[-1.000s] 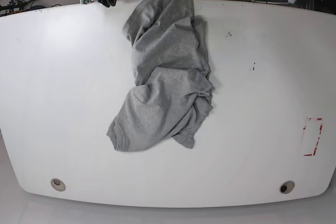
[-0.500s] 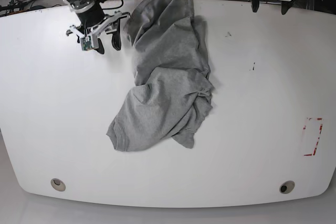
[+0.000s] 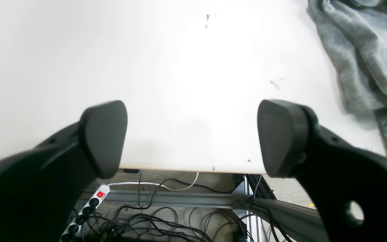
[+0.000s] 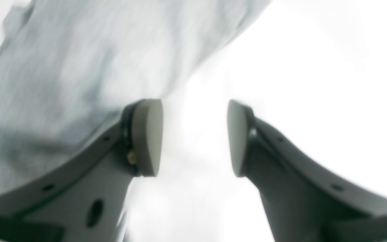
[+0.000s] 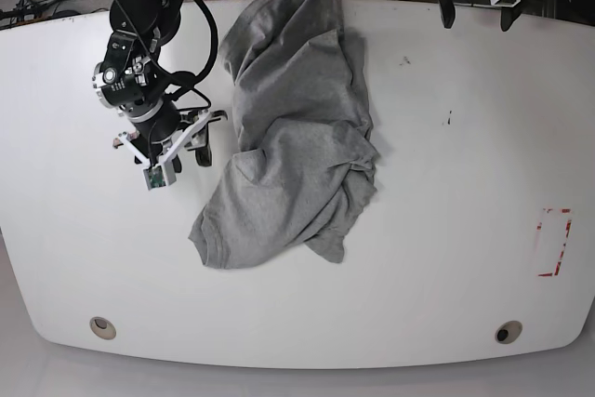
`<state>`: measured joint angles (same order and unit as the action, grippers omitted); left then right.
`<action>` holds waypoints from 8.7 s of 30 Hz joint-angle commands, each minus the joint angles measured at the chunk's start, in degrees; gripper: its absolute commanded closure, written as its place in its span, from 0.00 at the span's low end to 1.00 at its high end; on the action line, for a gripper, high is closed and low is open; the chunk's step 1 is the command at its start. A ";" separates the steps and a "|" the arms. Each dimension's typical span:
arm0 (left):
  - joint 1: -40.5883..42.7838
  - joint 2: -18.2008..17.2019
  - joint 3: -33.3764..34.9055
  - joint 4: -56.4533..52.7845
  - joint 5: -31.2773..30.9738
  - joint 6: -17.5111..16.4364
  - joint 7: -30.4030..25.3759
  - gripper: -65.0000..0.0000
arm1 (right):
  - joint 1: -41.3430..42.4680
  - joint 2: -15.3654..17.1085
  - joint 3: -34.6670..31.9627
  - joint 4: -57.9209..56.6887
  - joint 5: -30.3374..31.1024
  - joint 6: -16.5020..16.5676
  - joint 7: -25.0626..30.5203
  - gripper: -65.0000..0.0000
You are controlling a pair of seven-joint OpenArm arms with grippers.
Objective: Fold the T-shirt properly
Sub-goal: 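Move the right gripper down to the grey shirt's hem and grasp it, then reach the left gripper to the shirt's opposite edge and grasp it, then pull the shirt taut between both grippers, stretching it apart, then lift the shirt with both grippers and lay it flat across the table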
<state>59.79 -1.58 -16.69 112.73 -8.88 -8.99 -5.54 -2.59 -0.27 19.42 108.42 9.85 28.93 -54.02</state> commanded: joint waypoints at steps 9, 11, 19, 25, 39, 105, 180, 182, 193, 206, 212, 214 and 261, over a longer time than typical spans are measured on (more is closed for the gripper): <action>-1.37 -0.22 -2.17 0.81 -0.21 0.07 -1.36 0.12 | 13.01 0.49 4.71 -16.77 14.02 0.22 -6.42 0.54; -1.46 -0.31 -2.17 0.72 -0.13 0.07 -1.36 0.12 | 14.59 0.49 5.77 -20.99 15.52 0.30 -6.42 0.54; -2.16 -3.03 -2.17 0.55 -0.13 0.07 -1.36 0.12 | 20.04 0.58 8.67 -35.94 18.94 0.74 -5.89 0.55; -3.57 -3.03 -2.43 0.55 -0.13 0.07 -1.36 0.12 | 20.92 0.23 8.40 -41.74 18.86 0.30 -0.97 0.55; -4.80 -3.12 -2.08 0.64 -0.13 -0.02 -1.36 0.12 | 20.48 0.32 8.32 -46.05 18.51 0.30 2.81 0.55; -30.73 -5.84 21.65 -7.19 -0.21 -24.72 42.07 0.13 | 36.48 8.05 -3.82 -20.20 12.00 0.39 2.99 1.00; -35.75 -11.82 0.91 -4.64 -0.13 -24.72 42.33 1.00 | 27.86 10.78 5.42 -55.37 19.74 0.39 6.94 0.16; -35.75 -11.82 0.82 -4.64 -0.13 -24.72 42.33 1.00 | 27.51 9.99 5.42 -55.37 19.74 0.39 6.94 0.16; -35.75 -12.17 0.73 -4.64 -0.04 -24.72 42.33 1.00 | 26.28 6.73 5.42 -55.37 19.82 0.39 8.00 0.65; -37.42 -12.61 0.82 -4.73 4.45 -24.72 42.33 1.00 | 25.75 8.32 5.50 -47.28 19.74 0.30 6.59 1.00; -42.34 -12.53 0.82 -4.46 5.15 -24.72 46.20 1.00 | 25.58 8.49 5.42 -38.84 19.74 0.30 3.95 1.00; -45.42 -12.53 0.82 -4.29 5.15 -24.72 49.28 1.00 | 25.84 9.37 5.33 -36.99 19.65 0.30 3.60 1.00; -103.88 -28.44 0.73 -8.42 5.15 -24.54 65.54 1.00 | 77.39 20.27 -24.91 -37.70 20.18 0.30 2.55 1.00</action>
<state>-42.85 -29.17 -15.81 105.19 -3.68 -33.91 60.82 72.42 18.74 -6.02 70.06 30.04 29.63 -52.47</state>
